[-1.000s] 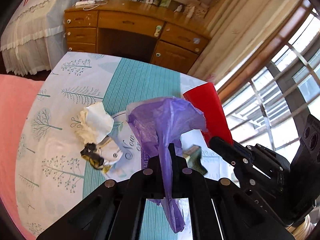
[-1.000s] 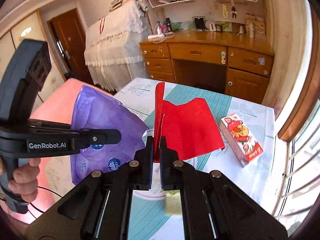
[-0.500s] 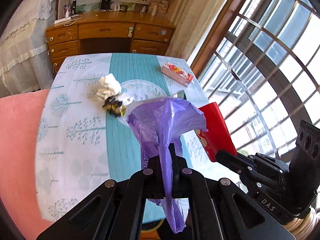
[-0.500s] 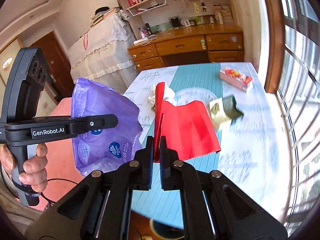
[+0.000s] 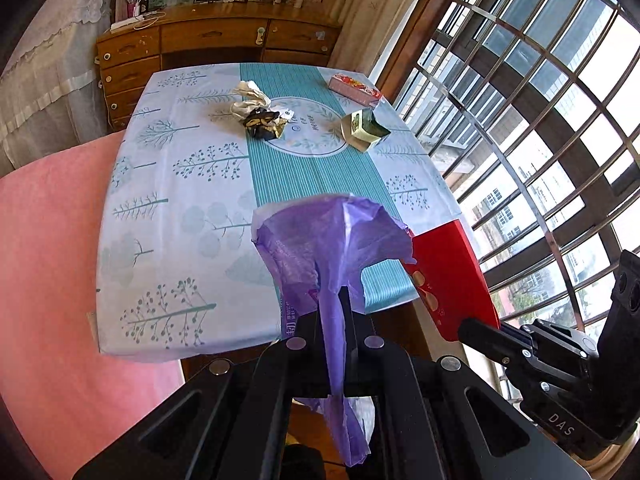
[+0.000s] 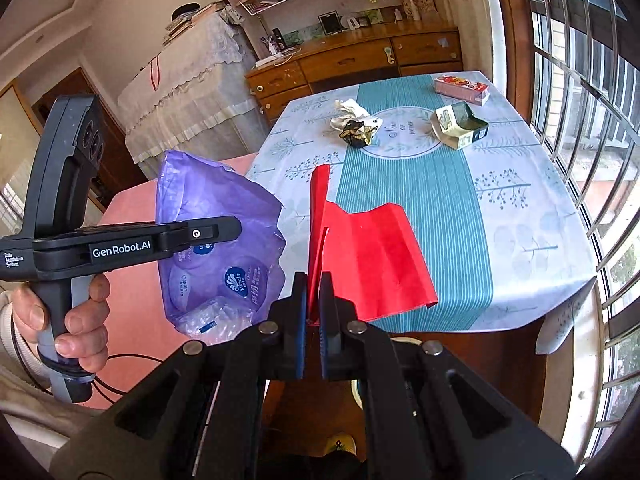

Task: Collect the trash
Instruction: 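Carry the red piece and purple bag toward the bin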

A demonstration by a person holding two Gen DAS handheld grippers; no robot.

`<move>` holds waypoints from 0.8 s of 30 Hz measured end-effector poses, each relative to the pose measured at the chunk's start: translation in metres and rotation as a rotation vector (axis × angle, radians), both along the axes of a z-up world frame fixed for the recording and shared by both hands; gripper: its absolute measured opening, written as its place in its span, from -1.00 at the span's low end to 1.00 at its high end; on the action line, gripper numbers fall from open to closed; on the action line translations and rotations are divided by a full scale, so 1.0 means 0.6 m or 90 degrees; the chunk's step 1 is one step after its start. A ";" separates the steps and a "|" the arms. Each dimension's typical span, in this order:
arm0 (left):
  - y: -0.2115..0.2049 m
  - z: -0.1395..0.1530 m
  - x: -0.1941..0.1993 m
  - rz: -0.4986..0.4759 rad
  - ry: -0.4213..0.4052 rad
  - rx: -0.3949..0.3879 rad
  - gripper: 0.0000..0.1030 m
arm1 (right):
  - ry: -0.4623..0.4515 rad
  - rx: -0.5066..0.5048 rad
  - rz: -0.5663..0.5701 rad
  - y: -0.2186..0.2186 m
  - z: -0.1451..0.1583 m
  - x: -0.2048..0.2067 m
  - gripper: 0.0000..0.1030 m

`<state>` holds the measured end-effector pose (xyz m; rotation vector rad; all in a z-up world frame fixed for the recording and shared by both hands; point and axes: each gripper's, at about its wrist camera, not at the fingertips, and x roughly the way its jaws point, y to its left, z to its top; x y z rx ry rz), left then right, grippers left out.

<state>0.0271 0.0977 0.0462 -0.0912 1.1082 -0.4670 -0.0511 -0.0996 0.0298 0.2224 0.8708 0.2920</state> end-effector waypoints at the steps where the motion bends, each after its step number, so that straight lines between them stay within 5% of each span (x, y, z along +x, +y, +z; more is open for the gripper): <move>1: 0.004 -0.003 -0.013 -0.004 0.000 0.004 -0.97 | 0.003 0.000 -0.001 0.000 -0.002 -0.006 -0.94; 13: -0.032 -0.059 -0.078 -0.017 0.028 0.026 -0.97 | 0.070 0.014 -0.016 -0.009 -0.051 -0.041 -0.94; 24: -0.109 -0.232 -0.087 -0.018 0.102 0.073 -0.97 | 0.187 0.076 -0.052 -0.073 -0.229 -0.048 -0.94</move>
